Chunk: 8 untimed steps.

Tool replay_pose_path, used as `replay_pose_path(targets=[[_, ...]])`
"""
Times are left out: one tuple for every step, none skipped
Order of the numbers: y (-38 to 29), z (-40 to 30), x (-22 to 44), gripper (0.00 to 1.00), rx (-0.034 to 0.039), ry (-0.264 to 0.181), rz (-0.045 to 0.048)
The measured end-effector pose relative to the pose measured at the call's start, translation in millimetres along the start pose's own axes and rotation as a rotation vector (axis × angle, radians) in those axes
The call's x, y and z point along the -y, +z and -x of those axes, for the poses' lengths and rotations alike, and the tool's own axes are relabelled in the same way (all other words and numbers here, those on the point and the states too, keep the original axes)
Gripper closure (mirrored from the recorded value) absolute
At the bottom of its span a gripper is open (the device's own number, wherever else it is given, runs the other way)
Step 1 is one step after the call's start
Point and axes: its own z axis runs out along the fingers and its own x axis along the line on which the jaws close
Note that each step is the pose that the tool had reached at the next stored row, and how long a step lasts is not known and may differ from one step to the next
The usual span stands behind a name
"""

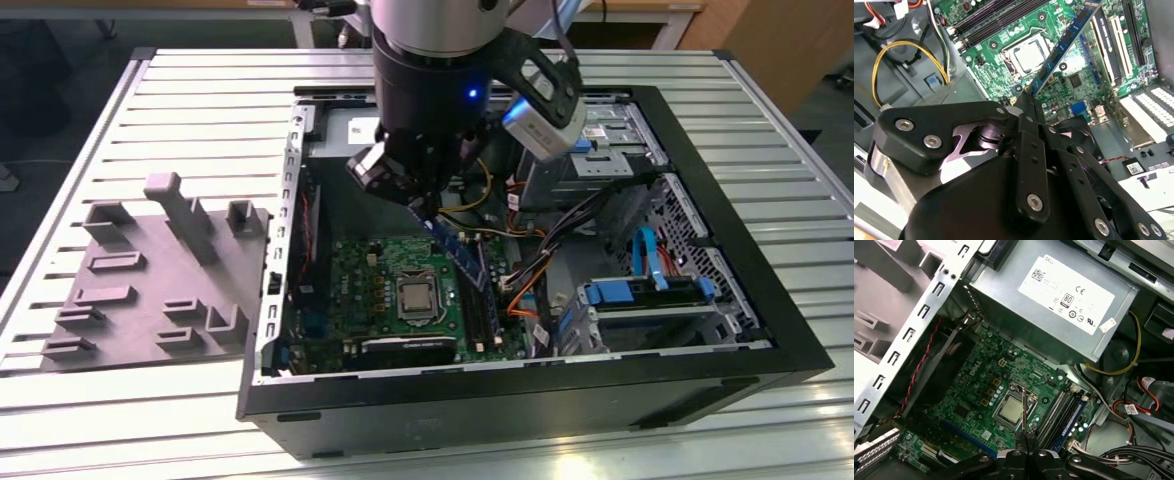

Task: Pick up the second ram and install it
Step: 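Insert the second ram into the second slot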

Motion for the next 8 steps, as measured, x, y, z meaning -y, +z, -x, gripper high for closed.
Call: replay_pose_path(targets=[[0.0,0.0,0.0,0.88,0.0004,0.008,-0.0002],[0.0,0.0,0.0,0.88,0.0007,0.016,-0.0005],[0.0,0.0,0.0,0.88,0.001,0.025,-0.0007],[0.0,0.0,0.0,0.88,0.0014,0.033,-0.001],[0.0,0.0,0.0,0.88,0.0018,0.041,-0.0012],[0.1,0.0,0.0,0.88,0.0022,0.05,-0.0015],[0.1,0.0,0.0,0.88,0.0025,0.058,-0.0017],[0.1,0.0,0.0,0.88,0.0029,0.066,-0.0019]])
